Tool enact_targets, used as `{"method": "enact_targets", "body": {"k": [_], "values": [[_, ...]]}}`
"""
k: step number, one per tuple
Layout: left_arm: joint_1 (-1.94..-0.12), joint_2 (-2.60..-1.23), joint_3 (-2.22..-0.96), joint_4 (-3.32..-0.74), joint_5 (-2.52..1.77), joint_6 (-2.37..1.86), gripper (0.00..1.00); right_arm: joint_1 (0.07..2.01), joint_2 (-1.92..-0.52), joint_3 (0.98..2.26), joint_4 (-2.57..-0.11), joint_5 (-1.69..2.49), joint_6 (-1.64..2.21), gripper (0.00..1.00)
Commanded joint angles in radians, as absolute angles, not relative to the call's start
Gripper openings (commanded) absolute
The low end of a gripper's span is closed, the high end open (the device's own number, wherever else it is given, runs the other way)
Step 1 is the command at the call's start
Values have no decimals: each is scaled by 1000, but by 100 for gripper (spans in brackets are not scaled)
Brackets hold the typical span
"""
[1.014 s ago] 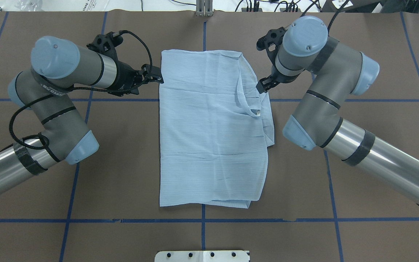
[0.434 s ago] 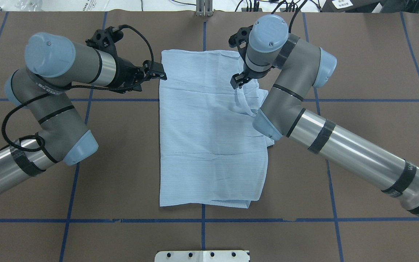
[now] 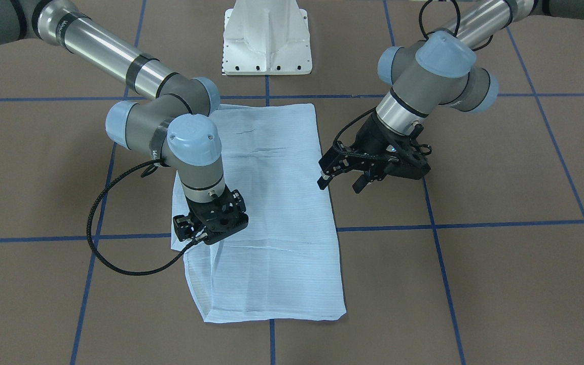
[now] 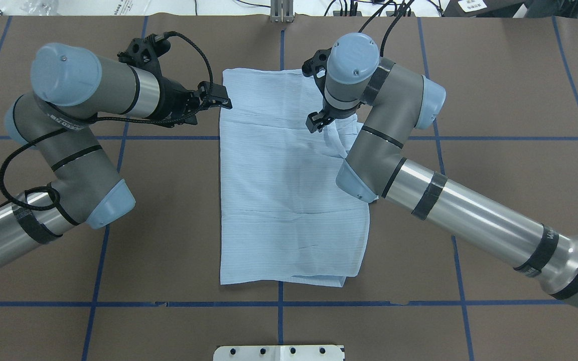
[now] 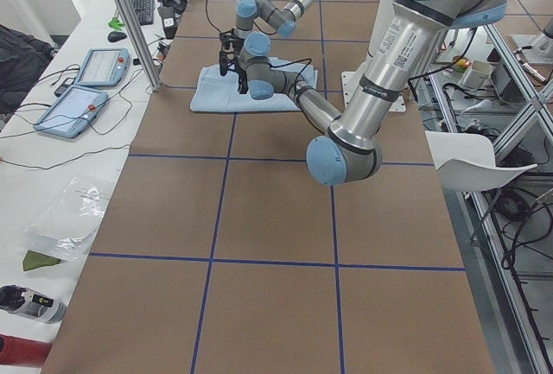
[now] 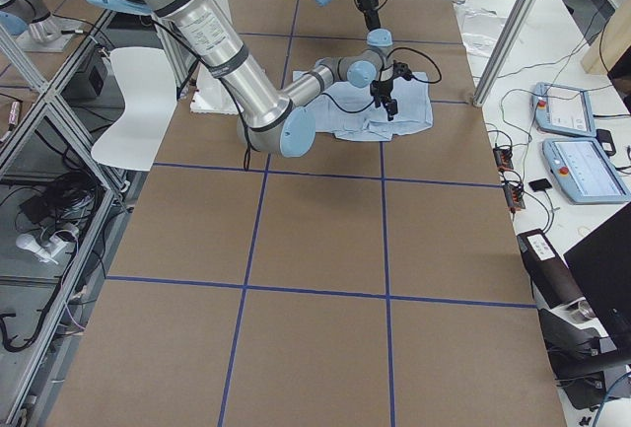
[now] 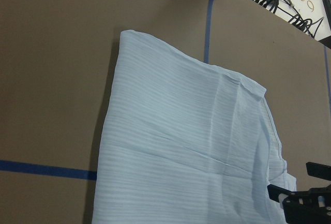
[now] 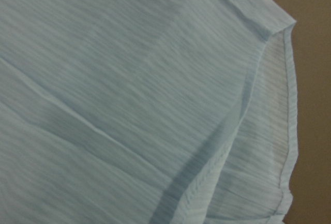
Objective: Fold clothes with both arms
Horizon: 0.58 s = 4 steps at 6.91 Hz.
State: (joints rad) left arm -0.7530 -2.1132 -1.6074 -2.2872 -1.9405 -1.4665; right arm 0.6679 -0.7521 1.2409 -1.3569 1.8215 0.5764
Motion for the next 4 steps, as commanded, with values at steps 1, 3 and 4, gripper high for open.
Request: {"method": "enact_targets", "body": {"k": [1,3,4], "values": [[-753,-2120,-1614,-2287,-1940,-1468,100,653,-762,1230,-1365,1822,577,100],[-752,-2123,-1614,-2287,-1940,-1485,100,661,-788,1230,-1365,1824,568,100],[-752,-2126,-1614,-2287,-1940,-1488,100,673,-802,1230,-1367,1825,563,100]]}}
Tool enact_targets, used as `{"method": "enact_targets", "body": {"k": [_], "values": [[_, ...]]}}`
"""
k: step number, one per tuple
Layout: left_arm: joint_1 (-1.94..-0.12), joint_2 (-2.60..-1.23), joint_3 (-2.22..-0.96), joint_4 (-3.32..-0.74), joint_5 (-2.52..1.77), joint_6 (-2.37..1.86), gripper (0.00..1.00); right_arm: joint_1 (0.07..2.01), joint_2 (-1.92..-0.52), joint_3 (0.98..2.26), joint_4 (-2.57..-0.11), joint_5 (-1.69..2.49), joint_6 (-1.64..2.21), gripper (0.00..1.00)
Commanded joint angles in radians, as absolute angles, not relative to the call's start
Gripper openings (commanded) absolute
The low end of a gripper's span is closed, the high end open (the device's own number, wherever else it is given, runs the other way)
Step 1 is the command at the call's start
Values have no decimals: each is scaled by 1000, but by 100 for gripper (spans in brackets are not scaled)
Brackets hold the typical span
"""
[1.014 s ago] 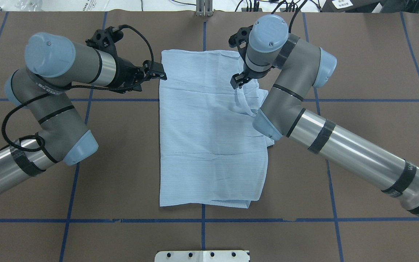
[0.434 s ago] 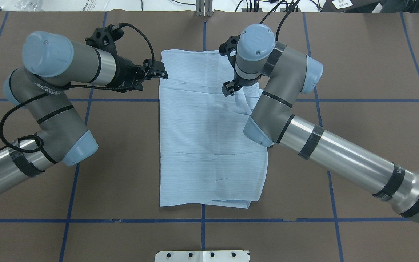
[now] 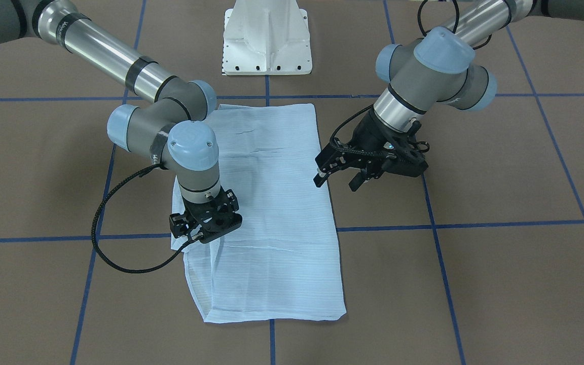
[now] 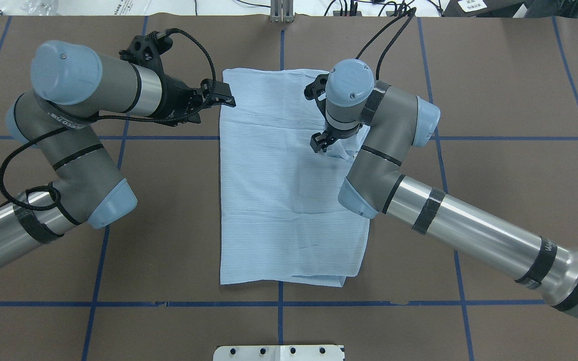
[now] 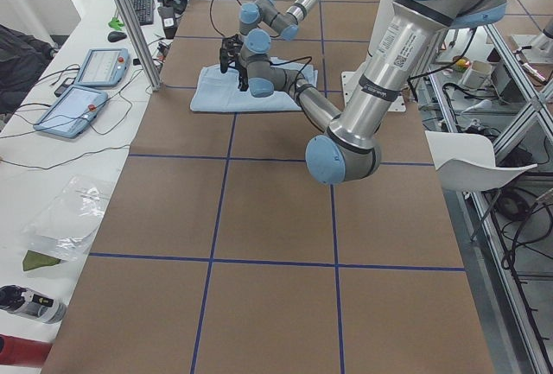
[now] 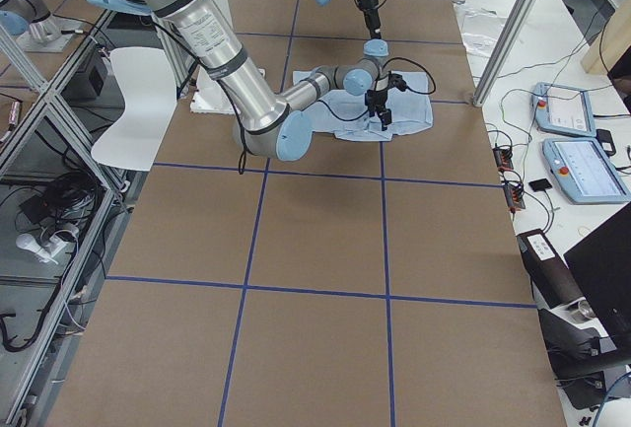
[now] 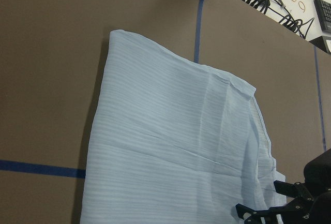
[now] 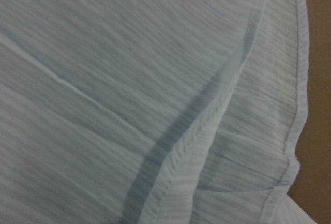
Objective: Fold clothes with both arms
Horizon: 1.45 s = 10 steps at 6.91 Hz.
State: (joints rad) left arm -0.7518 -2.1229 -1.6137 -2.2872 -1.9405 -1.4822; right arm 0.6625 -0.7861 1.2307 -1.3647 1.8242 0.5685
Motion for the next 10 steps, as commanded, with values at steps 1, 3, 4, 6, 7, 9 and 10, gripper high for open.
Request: {"method": "enact_targets", "body": {"k": [1,3,4,6,7,9,10], "values": [[-752,-2131,-1614,-2286,-1940,-1488,100,687,-808,1230,-1367,1827,561,100],[-752,-2138,-1614,-2286,-1939,-1489,100,733,-821,1230,-1368,1861,528,100],[-752,-2138,-1612,-2284,-1937,-1491,100,747,-828,1230,-1367,1864,516,100],[-752,-2138,-1612,-2284,-1937,-1491,100,770,-831,1230,-1367,1882,494,100],[-752,-2138,-1612,-2284,-1937,-1491,100,778,-833,1230,-1367,1890,491,100],[-746,-2138,-1615,-2281,-1942,-1517,100,810,-831,1265,-1361,2010,498,100],[-732,-2132,-1640,-2278,-1948,-1566,100,814,-860,1338,-1367,2034,509,100]]}}
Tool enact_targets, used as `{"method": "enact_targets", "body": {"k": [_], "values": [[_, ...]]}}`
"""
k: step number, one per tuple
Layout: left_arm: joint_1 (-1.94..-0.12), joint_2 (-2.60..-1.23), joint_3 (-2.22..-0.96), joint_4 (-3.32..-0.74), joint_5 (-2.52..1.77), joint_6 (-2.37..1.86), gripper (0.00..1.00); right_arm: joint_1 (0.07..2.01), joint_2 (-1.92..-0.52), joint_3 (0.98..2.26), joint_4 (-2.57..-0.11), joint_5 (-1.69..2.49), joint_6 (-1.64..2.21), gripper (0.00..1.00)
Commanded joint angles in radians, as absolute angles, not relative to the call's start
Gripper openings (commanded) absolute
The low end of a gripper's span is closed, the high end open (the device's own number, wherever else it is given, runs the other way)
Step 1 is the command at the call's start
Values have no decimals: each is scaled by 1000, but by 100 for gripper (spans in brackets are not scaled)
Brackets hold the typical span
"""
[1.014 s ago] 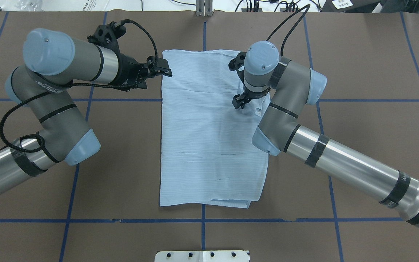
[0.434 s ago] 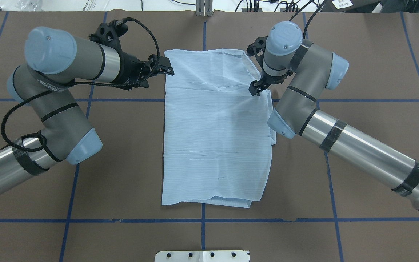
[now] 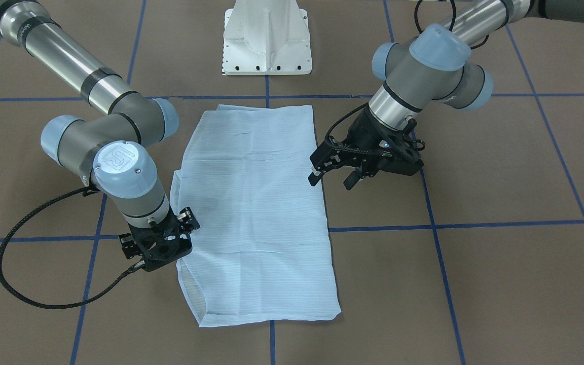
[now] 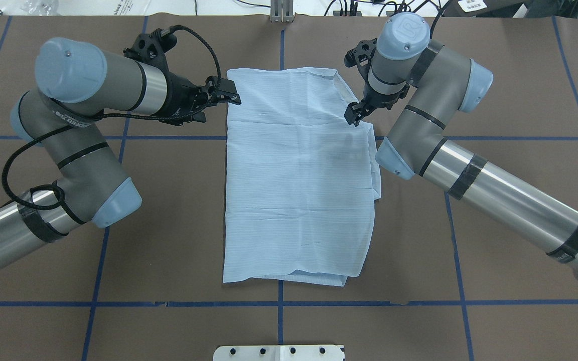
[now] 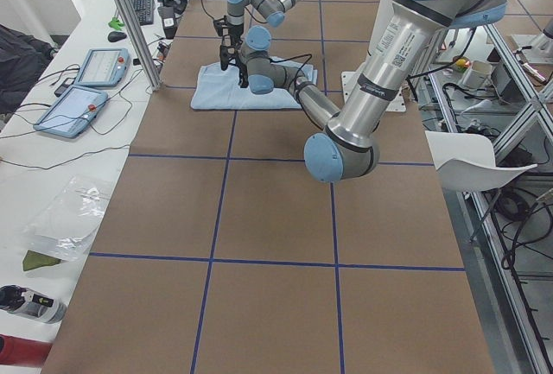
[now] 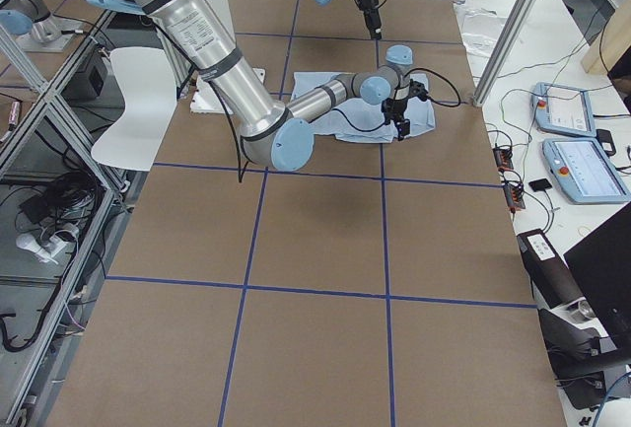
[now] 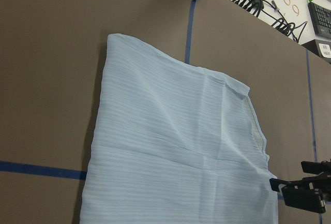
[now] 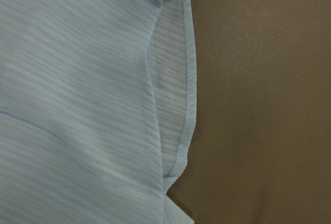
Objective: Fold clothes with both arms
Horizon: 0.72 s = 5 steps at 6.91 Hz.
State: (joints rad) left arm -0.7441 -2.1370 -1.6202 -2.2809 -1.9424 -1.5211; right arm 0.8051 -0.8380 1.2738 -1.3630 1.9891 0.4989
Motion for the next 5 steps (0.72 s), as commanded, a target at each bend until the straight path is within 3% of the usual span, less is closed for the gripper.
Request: {"method": "enact_targets", "body": {"k": [1,4,5], "values": [[-701,-2108,-1684,-2263,-1948,-1601,100,813,-932,1453,-1367,2057,572,100],[-519,-2013,-1880,-2109,-1892,-1770,100,789,-1084,1698,-1365,2154,785,100],[-397,-1979,-1890,-2109,-1784,-1837,99,758,-1130,1753,-1362,2151,860,100]]}}
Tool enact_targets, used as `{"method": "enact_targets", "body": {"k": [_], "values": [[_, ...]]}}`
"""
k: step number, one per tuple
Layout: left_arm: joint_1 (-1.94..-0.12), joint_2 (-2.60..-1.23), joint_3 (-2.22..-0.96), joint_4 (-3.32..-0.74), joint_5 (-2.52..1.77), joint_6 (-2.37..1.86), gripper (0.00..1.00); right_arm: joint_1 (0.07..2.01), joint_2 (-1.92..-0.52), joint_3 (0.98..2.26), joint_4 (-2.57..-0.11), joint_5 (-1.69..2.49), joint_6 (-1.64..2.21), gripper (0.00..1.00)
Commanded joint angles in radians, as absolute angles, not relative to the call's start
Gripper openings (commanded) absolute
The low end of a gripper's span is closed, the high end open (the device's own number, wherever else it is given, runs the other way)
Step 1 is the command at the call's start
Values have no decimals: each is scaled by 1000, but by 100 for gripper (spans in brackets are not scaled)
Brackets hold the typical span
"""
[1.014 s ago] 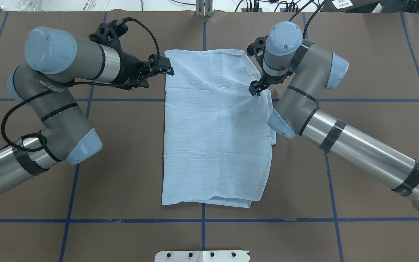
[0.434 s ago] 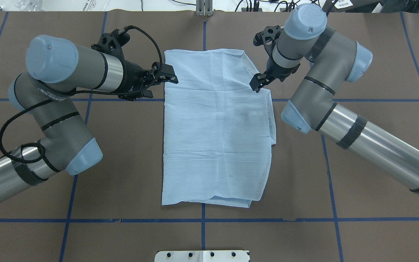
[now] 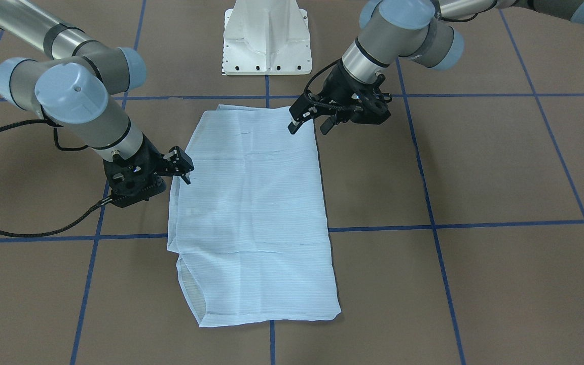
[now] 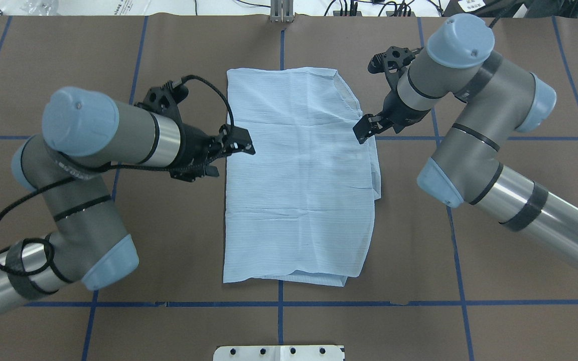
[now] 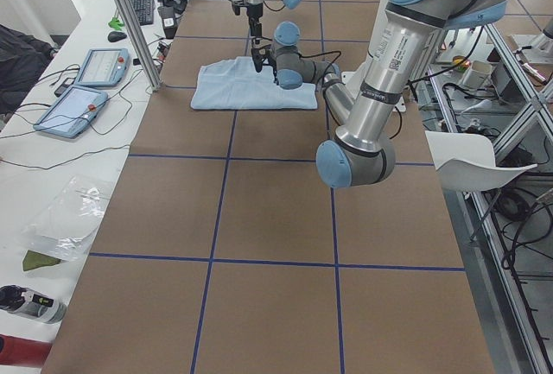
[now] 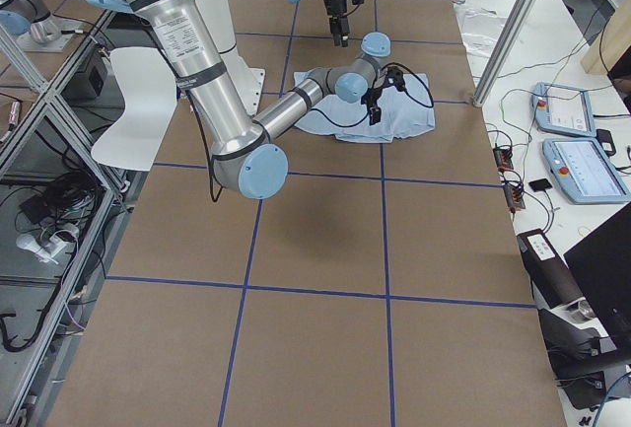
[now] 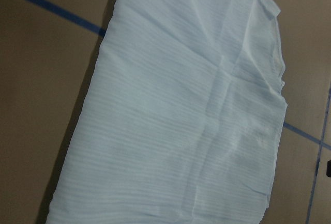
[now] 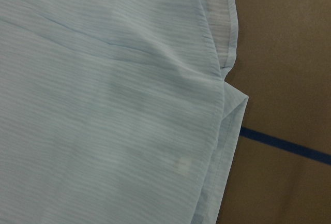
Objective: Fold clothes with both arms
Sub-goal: 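Release the shirt and move both grippers to the shirt's near corners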
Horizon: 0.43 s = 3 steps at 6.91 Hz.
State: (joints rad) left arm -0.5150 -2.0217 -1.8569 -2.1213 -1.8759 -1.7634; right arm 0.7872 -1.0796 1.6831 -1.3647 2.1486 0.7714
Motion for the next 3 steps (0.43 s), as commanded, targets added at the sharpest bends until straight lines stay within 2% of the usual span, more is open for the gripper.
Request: {"method": "enact_targets", "body": {"k": [1,3], "values": [[-277,-1961,-1888,-2117,-1667,-1912,99,740,-1178,1816,-1361,2154,903,100],[-184,-1950,-1879,-2111,-1599,-1985,98,709,-1218,1877,-1359,2145,951,100]]}}
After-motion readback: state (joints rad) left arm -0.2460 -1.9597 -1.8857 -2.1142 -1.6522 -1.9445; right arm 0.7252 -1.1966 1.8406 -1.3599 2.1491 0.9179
